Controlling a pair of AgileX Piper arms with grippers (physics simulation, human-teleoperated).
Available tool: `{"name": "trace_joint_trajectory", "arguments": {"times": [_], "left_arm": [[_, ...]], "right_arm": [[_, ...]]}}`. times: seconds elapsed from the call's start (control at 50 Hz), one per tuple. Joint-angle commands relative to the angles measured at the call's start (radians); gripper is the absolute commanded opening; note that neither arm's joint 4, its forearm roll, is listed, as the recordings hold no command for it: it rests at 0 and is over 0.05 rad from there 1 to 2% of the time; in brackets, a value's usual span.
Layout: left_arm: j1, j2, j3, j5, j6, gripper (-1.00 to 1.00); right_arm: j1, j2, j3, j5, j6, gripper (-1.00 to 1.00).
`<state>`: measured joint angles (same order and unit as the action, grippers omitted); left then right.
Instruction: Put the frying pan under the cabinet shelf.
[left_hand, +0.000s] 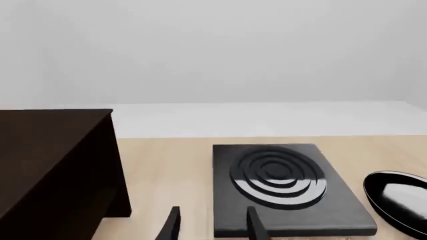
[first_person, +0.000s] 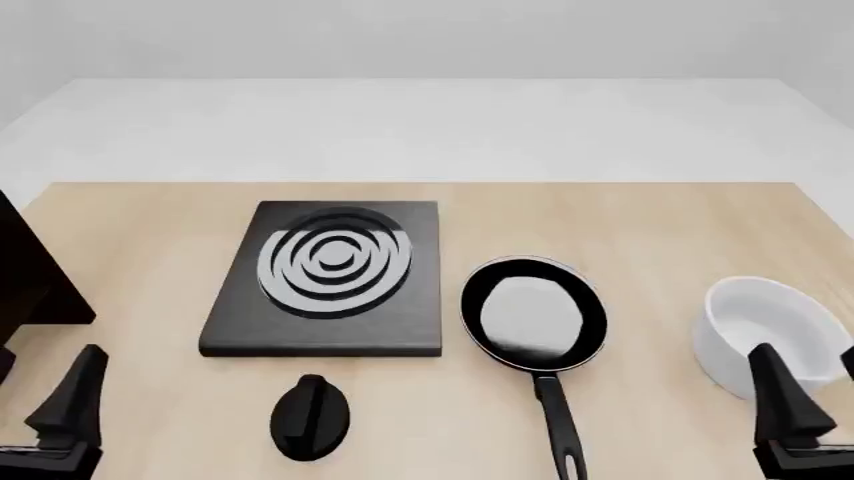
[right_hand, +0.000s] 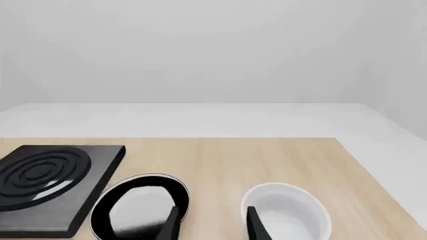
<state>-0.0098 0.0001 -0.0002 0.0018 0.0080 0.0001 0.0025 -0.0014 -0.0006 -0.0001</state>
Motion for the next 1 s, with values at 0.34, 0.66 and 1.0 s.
{"name": "trace_joint_trajectory", "arguments": {"times": [0.34, 0.66, 1.0], "left_arm": [[-0.159, 0.097, -0.006, -0.038, 0.149, 1.0], [-0.245, 0.404, -0.109, -0.222, 0.27, 1.0], [-0.382, 0.695, -0.163, -0.438, 0.446, 1.0]], "right_arm": [[0.0, 0.005, -0.003, -0.001, 0.0, 1.0], [0.0, 0.005, -0.003, -0.001, 0.0, 1.0], [0.0, 0.005, -0.003, -0.001, 0.0, 1.0]]}}
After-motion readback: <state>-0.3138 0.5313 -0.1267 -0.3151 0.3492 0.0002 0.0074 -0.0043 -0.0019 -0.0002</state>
